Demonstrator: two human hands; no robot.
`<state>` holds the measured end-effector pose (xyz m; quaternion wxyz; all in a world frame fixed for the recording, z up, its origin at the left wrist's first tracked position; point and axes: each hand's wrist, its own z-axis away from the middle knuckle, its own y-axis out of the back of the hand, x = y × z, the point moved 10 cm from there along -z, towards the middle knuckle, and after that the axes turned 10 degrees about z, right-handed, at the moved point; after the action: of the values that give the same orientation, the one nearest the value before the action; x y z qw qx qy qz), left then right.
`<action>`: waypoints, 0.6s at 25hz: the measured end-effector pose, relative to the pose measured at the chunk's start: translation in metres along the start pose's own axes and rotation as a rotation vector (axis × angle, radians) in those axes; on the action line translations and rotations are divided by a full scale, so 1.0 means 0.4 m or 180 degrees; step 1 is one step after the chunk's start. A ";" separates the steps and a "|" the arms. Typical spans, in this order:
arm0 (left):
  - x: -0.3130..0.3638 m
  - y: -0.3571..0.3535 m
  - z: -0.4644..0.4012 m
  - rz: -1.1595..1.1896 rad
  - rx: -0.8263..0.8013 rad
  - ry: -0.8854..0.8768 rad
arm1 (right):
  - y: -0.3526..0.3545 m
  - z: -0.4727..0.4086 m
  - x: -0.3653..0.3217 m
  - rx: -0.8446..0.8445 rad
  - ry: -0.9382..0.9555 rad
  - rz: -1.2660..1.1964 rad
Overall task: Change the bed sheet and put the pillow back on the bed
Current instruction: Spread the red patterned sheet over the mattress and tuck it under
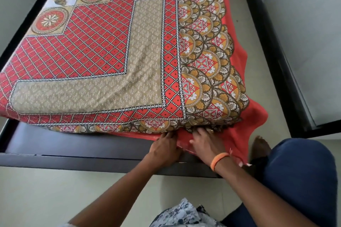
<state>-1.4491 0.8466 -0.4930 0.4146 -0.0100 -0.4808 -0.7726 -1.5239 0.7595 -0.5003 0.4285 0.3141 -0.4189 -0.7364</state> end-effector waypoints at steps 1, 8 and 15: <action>-0.010 -0.010 -0.002 0.0004 -0.0069 -0.0055 | 0.003 0.003 -0.055 0.0063 0.0248 -0.0167; 0.007 0.010 -0.114 -0.0248 -0.0635 -0.0106 | 0.018 -0.075 -0.024 -0.0467 -0.0371 -0.0299; -0.004 0.031 -0.044 -0.0272 -0.0680 -0.0209 | -0.017 -0.133 0.002 -0.0724 -0.0427 -0.0625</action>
<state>-1.4333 0.8319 -0.4939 0.3619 -0.0590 -0.4090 -0.8356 -1.4831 0.7423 -0.5303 0.3584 0.2531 -0.3278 -0.8367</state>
